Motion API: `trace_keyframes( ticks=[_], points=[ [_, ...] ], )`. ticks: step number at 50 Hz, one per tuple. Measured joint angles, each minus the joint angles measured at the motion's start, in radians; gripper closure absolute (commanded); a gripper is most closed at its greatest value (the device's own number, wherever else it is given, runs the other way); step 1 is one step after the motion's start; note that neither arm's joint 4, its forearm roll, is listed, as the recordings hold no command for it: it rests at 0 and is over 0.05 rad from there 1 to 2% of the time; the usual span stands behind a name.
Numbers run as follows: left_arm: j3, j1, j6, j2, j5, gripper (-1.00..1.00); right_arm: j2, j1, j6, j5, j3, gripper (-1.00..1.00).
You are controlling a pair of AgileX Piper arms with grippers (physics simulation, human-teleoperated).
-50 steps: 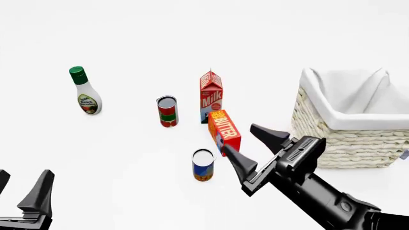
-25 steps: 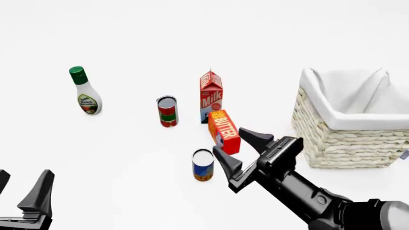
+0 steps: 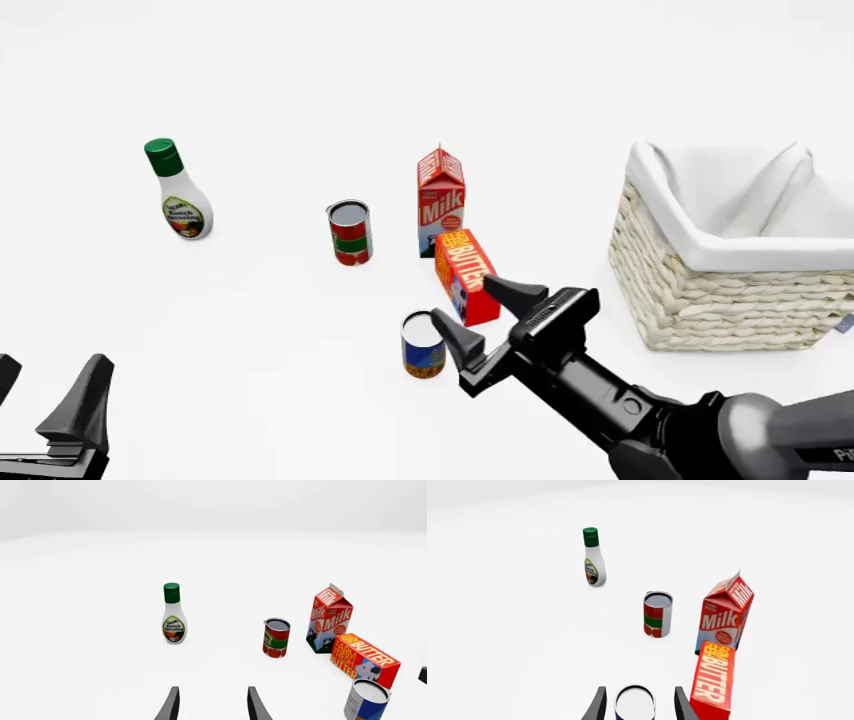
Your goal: Pick the alphabet soup and place it in the basket.
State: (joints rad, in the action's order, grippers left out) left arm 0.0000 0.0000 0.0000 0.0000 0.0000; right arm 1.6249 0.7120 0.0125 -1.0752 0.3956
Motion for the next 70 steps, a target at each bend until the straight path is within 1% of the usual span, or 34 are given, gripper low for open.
trace_keyframes(
  ticks=[36,70],
  points=[
    [0.000,0.000,0.000,0.000,0.000,-1.00,0.168,0.004,0.018,-0.033,0.077,-1.00],
    [0.000,0.000,0.000,0.000,0.000,-1.00,0.291,0.009,0.026,-0.048,0.140,-1.00]
  ],
)
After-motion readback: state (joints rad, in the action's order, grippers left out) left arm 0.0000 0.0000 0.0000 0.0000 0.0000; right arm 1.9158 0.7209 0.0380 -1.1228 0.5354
